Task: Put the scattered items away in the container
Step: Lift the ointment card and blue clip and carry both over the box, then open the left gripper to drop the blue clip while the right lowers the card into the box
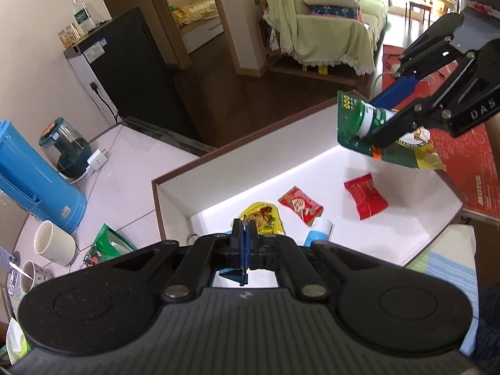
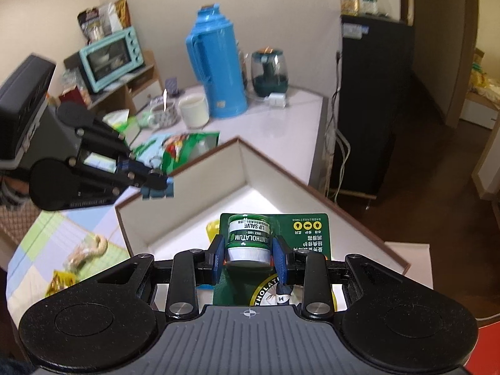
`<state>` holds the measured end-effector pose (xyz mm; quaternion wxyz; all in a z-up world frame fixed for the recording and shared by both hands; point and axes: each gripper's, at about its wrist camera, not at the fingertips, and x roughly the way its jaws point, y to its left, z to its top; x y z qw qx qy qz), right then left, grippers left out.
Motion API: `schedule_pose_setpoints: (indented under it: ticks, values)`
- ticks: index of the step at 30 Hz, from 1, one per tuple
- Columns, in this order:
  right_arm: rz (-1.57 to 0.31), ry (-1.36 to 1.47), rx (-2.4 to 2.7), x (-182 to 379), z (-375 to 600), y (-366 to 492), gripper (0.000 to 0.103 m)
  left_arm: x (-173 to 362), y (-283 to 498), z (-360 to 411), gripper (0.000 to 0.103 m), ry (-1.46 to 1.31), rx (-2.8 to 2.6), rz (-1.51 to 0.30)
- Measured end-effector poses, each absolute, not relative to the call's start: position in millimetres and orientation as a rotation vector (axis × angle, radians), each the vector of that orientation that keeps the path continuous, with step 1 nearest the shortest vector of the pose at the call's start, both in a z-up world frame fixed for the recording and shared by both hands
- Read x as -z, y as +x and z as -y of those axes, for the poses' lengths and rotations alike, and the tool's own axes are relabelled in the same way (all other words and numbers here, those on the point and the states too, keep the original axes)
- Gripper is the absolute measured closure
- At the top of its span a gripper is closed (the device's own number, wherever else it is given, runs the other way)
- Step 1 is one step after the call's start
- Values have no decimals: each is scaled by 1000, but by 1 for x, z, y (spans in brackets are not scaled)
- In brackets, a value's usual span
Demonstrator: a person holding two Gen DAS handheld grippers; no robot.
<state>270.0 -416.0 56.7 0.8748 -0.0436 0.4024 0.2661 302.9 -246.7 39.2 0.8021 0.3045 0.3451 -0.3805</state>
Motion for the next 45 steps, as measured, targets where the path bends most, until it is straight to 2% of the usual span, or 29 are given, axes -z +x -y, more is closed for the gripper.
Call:
schedule_pose_setpoints:
  ticks: [25,45]
  values:
    - [-1165,-113,-672,27,396,311,71,37,338,270,103,784,891,-939]
    - [-1225,-189,-681,60,380,316,71,78,349,273,103,839,893,-1039]
